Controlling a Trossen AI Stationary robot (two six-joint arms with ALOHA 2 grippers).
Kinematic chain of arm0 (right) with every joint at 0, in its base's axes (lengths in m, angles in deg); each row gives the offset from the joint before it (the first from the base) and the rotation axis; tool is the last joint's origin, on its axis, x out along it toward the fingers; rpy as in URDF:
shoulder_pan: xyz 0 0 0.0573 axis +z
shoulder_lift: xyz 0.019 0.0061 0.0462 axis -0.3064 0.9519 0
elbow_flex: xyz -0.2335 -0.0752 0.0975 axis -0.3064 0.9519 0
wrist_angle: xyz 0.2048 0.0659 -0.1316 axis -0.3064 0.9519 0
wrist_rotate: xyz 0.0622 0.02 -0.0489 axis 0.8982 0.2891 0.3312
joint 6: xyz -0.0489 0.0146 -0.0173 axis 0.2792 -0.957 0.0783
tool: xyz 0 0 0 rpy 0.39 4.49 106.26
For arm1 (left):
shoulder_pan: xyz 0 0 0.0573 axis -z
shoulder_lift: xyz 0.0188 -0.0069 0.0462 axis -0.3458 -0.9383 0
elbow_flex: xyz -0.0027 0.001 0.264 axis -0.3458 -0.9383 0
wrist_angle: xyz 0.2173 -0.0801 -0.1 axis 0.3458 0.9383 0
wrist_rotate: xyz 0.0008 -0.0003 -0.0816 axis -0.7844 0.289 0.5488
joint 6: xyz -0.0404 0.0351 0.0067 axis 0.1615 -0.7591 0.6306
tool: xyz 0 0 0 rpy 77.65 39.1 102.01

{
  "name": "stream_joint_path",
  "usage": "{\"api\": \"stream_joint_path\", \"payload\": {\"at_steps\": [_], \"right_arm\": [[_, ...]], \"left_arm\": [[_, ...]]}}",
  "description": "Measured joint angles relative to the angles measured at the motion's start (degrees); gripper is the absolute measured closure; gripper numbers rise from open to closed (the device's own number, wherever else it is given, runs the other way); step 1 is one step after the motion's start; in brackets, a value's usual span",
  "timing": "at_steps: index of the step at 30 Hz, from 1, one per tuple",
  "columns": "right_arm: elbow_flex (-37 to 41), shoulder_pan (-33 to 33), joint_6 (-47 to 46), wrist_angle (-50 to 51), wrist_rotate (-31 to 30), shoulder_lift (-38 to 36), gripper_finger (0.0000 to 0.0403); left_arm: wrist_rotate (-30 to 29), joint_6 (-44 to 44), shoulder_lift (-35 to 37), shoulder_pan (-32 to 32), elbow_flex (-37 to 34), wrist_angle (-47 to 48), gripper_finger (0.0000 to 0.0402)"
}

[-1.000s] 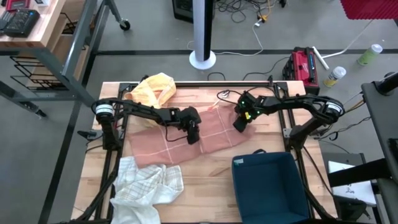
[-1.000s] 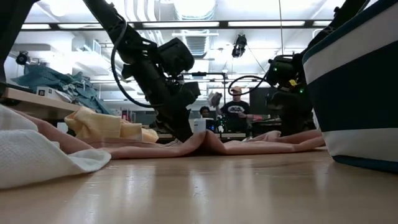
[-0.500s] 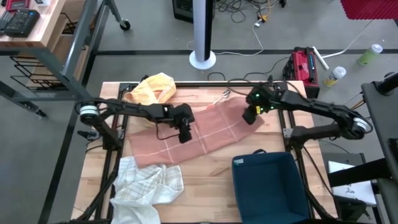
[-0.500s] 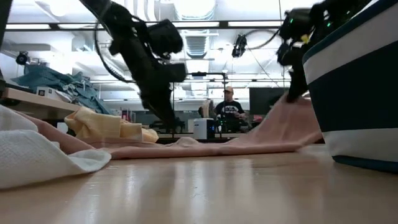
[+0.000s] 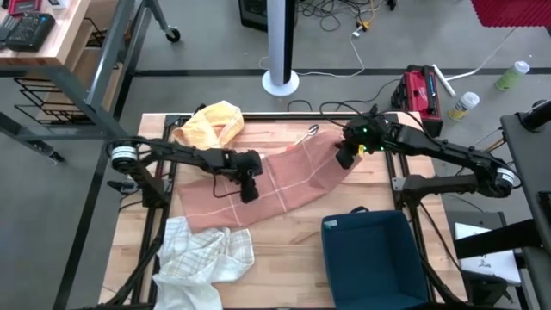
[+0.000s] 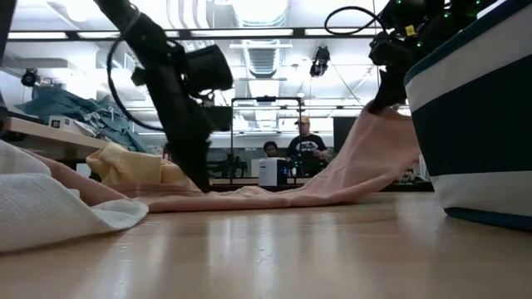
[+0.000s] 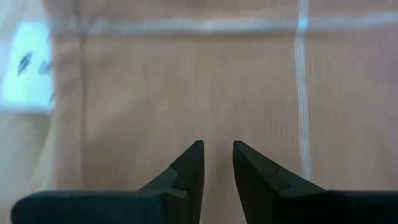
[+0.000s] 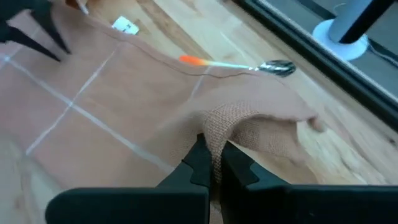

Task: Fold towel
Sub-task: Fold the brown towel

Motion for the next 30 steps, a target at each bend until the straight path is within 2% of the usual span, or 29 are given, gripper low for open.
{"api": "stream_joint_path", "payload": {"at_steps": [7, 10, 13, 17, 23, 26, 30], "right_arm": [[0.0, 0.7, -0.6, -4.5, 1.4, -0.4, 0.0403], [0.0, 0.7, -0.8, -7.8, 5.0, -0.9, 0.0403], [-0.3, 0.9, -1.4, -11.3, 9.1, -1.0, 0.0403], [-1.1, 1.8, -1.5, -13.5, 10.0, -1.0, 0.0403], [-1.2, 3.5, -2.1, -18.5, 10.0, -1.0, 0.0403], [-1.2, 4.2, -2.2, -21.6, 10.0, -1.0, 0.0403], [-2.5, 5.1, -1.9, -24.4, 10.0, -0.7, 0.0403]], "left_arm": [[0.7, 0.9, -4.6, 0.1, 0.5, -7.0, 0.0326], [1.0, 0.5, -6.3, 0.1, 0.7, -11.8, 0.0326], [1.0, -0.2, -7.3, -0.2, 2.3, -11.2, 0.0326], [0.9, -2.7, -9.2, -0.4, 5.0, -12.6, 0.0326], [0.9, -5.4, -13.6, -0.5, 12.1, -20.9, 0.0326], [0.9, -7.5, -14.6, -0.5, 17.1, -17.2, 0.0326], [-2.0, -12.2, -12.6, -0.4, 23.3, -2.2, 0.0326]]}}
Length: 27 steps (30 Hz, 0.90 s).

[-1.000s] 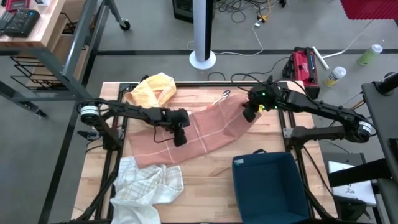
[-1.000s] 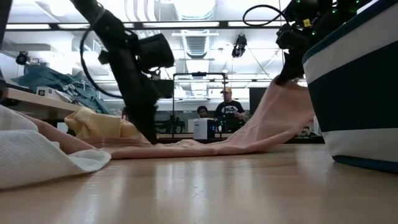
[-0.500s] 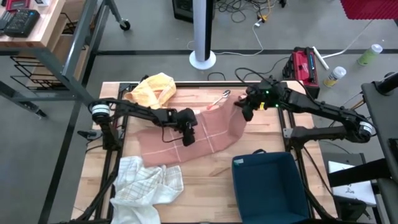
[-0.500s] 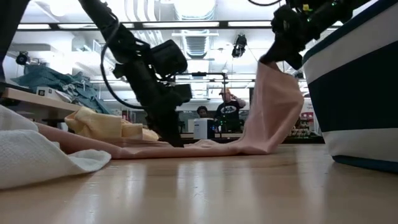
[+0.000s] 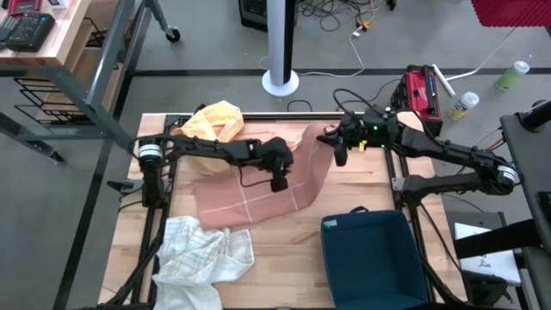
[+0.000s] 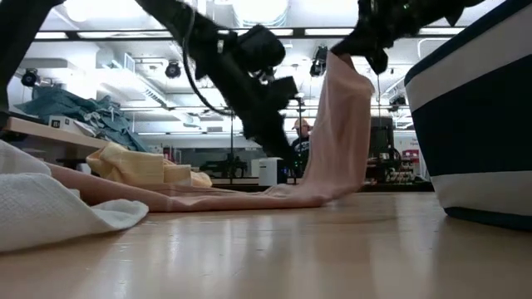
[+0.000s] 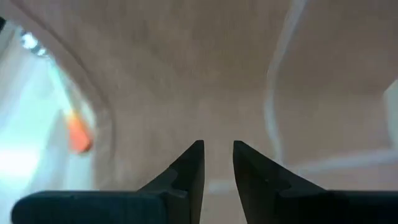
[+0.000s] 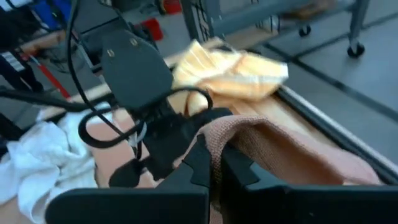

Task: Fold towel
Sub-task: Fold the brown towel

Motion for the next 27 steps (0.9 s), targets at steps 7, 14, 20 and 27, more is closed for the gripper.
{"api": "stream_joint_path", "payload": {"at_steps": [7, 14, 20, 27], "right_arm": [[-4.7, 1.9, 2.5, -1.6, -0.1, 4.3, 0.0403], [-10.4, 4.4, 4.7, -2.9, -0.5, 13.2, 0.0403], [-16.7, 6.9, 7.5, -2.1, -0.4, 19.9, 0.0403], [-22.2, 8.6, 10.9, 0.9, -0.1, 23.0, 0.0403]], "left_arm": [[-2.7, -3.9, 5.0, 0.0, 2.6, 21.9, 0.0326], [2.1, 1.2, 11.6, 0.2, -9.2, 21.6, 0.0326], [8.1, 7.1, 12.5, 1.0, -21.4, 0.4, 0.0326], [8.9, 13.1, 9.8, 1.1, -26.3, -11.4, 0.0326]]}}
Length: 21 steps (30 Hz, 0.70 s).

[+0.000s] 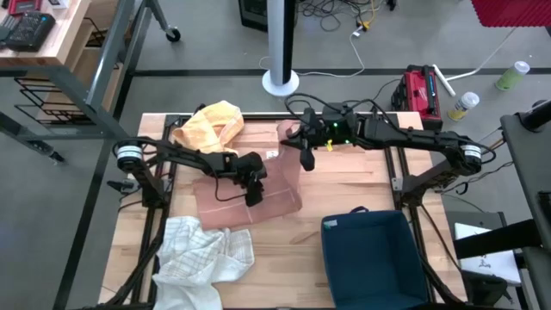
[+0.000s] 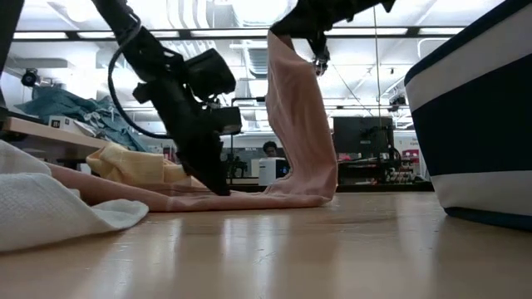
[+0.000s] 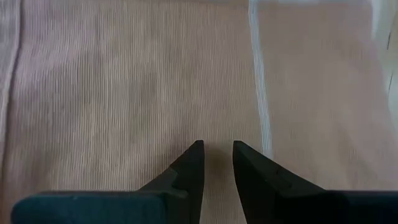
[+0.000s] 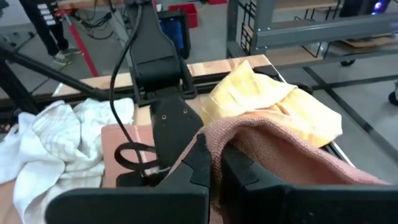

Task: Fold towel
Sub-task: Fold the brown towel

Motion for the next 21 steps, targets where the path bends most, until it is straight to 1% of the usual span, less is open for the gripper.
{"api": "stream_joint_path", "payload": {"at_steps": [7, 11, 14, 18, 21], "right_arm": [[-0.9, 0.1, 0.6, 0.0, -0.1, -0.6, 0.0403], [-0.9, 0.1, 0.5, 0.7, -0.1, -0.7, 0.0403], [-0.9, 0.1, 0.4, 1.7, -0.1, -0.7, 0.0403], [-1.0, 0.2, 0.4, 3.1, -0.3, -1.0, 0.0403], [-1.9, 0.3, 0.1, 4.3, -0.3, -1.0, 0.0403]], "left_arm": [[0.2, -1.2, -5.3, 0.0, 4.0, -0.7, 0.0326], [-0.8, -3.4, -8.4, 0.0, 8.2, 1.0, 0.0326], [-1.4, -5.5, -10.7, 0.0, 11.4, 0.5, 0.0326], [-2.3, -6.2, -14.8, 0.0, 15.6, -6.6, 0.0326], [-2.4, -7.1, -15.6, 0.0, 20.5, -3.5, 0.0326]]}}
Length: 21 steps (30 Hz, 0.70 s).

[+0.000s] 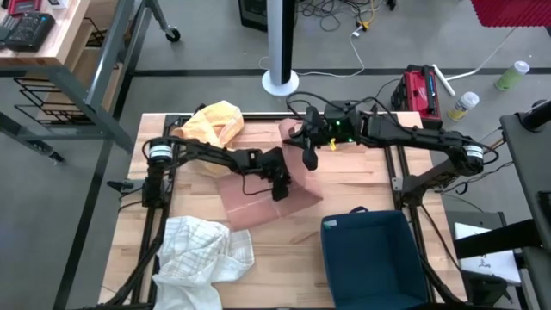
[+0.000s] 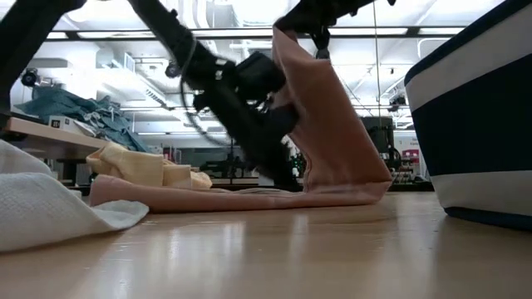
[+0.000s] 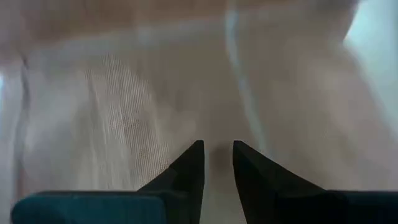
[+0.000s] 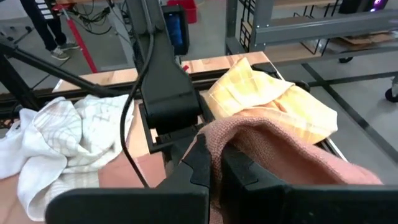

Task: Fold towel
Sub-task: Fold the brown towel

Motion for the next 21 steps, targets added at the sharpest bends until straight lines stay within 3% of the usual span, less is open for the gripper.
{"api": "stream_joint_path", "payload": {"at_steps": [5, 9, 17, 21], "right_arm": [[-0.9, 0.1, -0.2, 0.7, 0.0, 0.0, 0.0403], [-0.9, 0.7, -0.3, -0.1, 0.0, 0.3, 0.0403], [-1.5, 1.5, -1.6, -2.9, 0.0, 2.6, 0.0403], [-1.5, 1.5, -2.8, -4.8, 0.0, 5.4, 0.0403]], "left_arm": [[-2.2, -2.9, 2.8, 0.0, 5.9, 13.8, 0.0326], [-4.0, -3.8, 8.6, 0.0, 5.7, 20.7, 0.0326], [-8.8, 0.8, 28.0, 0.0, -6.8, 24.2, 0.0326], [-15.0, 6.5, 39.1, 0.0, -15.2, 23.0, 0.0326]]}}
